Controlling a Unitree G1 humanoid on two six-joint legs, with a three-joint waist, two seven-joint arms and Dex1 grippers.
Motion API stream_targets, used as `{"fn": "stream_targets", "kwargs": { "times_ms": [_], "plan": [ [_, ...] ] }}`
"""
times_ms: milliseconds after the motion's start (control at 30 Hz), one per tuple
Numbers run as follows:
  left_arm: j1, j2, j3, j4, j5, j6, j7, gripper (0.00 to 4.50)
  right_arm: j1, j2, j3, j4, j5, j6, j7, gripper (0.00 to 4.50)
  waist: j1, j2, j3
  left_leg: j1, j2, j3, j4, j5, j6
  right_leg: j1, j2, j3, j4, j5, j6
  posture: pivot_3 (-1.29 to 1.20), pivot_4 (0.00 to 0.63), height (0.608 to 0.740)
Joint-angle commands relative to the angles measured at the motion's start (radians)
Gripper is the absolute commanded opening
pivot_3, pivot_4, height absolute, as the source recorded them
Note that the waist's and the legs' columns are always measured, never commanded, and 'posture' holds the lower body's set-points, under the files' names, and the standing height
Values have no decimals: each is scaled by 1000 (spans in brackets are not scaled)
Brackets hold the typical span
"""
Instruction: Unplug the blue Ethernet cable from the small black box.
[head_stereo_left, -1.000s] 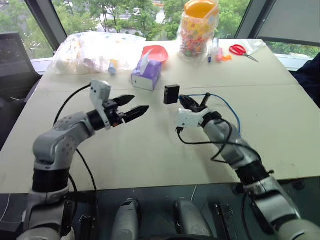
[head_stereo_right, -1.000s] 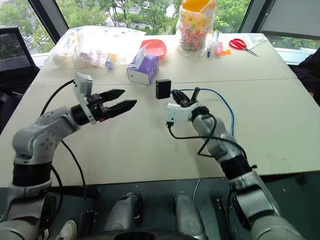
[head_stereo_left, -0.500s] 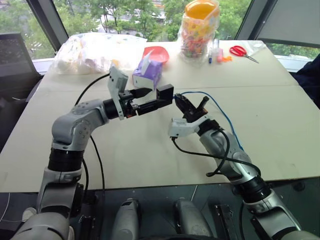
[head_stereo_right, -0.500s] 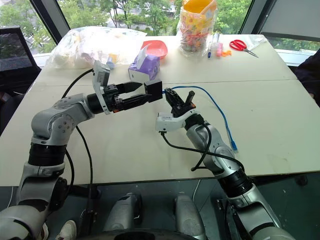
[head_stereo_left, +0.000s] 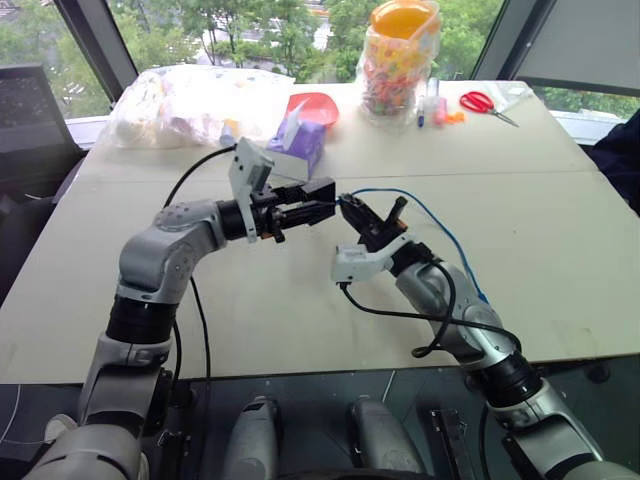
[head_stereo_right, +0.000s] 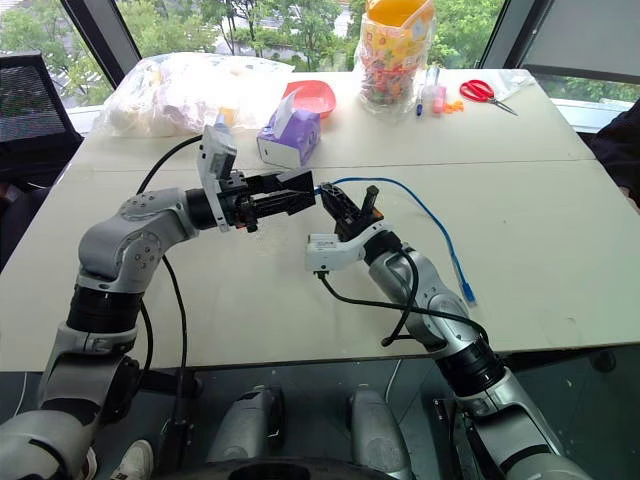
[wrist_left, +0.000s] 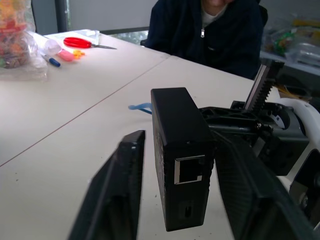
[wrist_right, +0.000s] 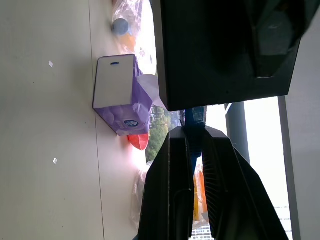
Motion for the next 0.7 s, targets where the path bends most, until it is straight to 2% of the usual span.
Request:
{"fn": "stream_targets", "kwargs": {
  "times_ms": [33,167,267,367,467,567,600,700],
  "plan": [
    [6,7,-7,-9,14,-22,-21,498,-22,0,-20,-51,2,-5,0,0,0,0,0,0,0,0,0,0,0,0,0,0,0,0,0,0,150,735],
    [11,17,-13,2,38,-17,-25,502,-36,-4,-32,-46,9,-4,6,0,0,0,0,0,0,0,0,0,0,0,0,0,0,0,0,0,150,735],
    [16,30,-2,5,35,-13,-39,503,-47,8,-63,-41,99,6,55,0,0,0,0,0,0,0,0,0,0,0,0,0,0,0,0,0,150,735],
    [11,46,7,18,25,1,-59,503,-49,45,-107,-47,258,59,156,1179,-1,0,0,0,0,0,0,0,0,0,0,0,0,0,0,0,150,735],
    [12,114,24,29,-9,18,-165,503,-75,67,-182,-87,579,235,452,2726,-3,-1,1,0,0,0,0,0,0,0,1,0,0,0,1,0,150,735],
    [8,172,33,53,-25,11,-258,503,-125,15,-230,-137,782,369,658,4278,-2,0,1,0,1,-1,0,0,0,0,1,-1,0,0,1,0,150,735],
    [6,190,37,60,-31,6,-290,503,-139,-4,-246,-165,868,428,732,4469,-1,0,1,0,1,-1,0,0,0,0,1,-1,0,0,0,0,150,735],
    [-2,232,50,73,-54,-3,-378,503,-175,-67,-282,-235,1100,626,909,4469,2,0,1,0,1,-1,-1,0,0,0,0,-2,0,0,0,0,150,735]
  ]
}}
